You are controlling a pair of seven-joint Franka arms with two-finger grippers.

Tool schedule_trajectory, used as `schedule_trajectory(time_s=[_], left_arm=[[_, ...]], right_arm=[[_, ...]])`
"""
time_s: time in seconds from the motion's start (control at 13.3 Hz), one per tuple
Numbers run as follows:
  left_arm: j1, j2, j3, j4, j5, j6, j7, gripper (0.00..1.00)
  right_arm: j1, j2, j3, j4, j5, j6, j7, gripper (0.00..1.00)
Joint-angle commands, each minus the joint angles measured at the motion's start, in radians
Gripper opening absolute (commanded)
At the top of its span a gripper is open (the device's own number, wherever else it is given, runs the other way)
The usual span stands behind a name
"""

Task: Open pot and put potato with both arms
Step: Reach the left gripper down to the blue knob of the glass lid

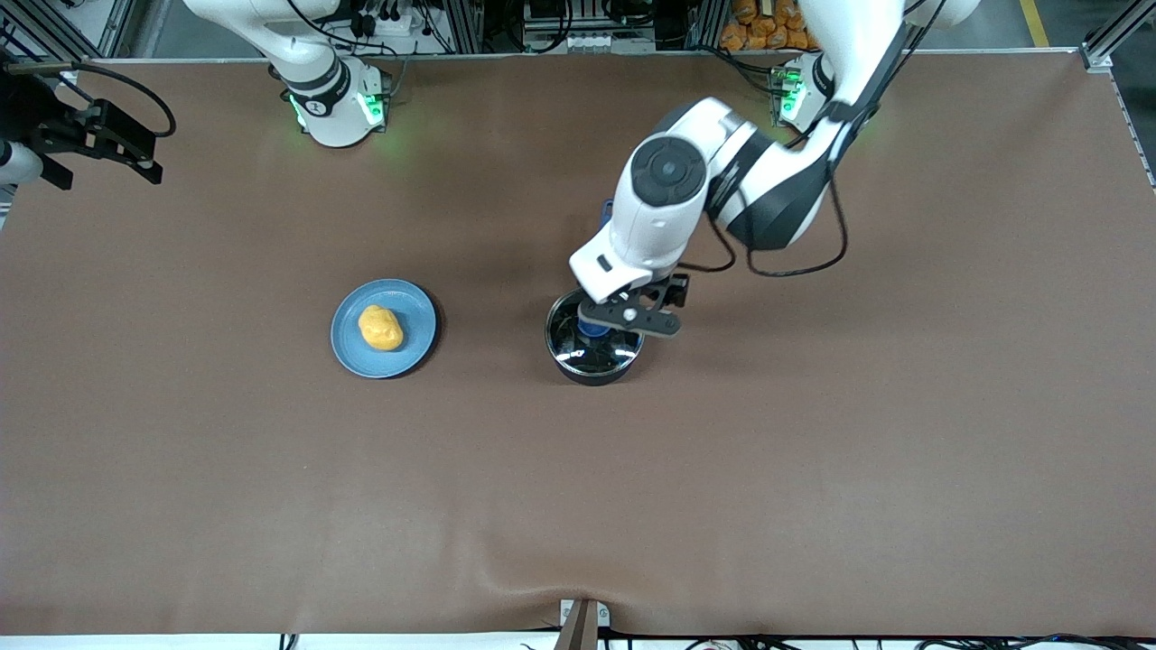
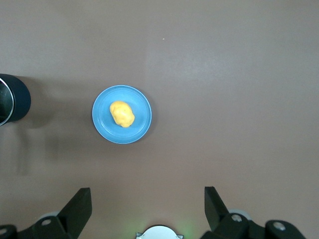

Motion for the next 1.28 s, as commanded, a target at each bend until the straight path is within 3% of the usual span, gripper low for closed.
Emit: schedule_trajectory(time_s=[0.0,1.2], left_arm=[[-0.048,0.077,0.013,0.048,0.022,0.037,-0.021,1.00],[-0.078,0.183,0.018,0.046,0.023,0.161,-0.059,1.00]], right_arm=[[0.000,-0.021,-0.001,-0.017,-0.002,0.009,-0.001,1.00],[0.005,-0.022,0.001,-0.017,-0.002,0.008,0.001,1.00]])
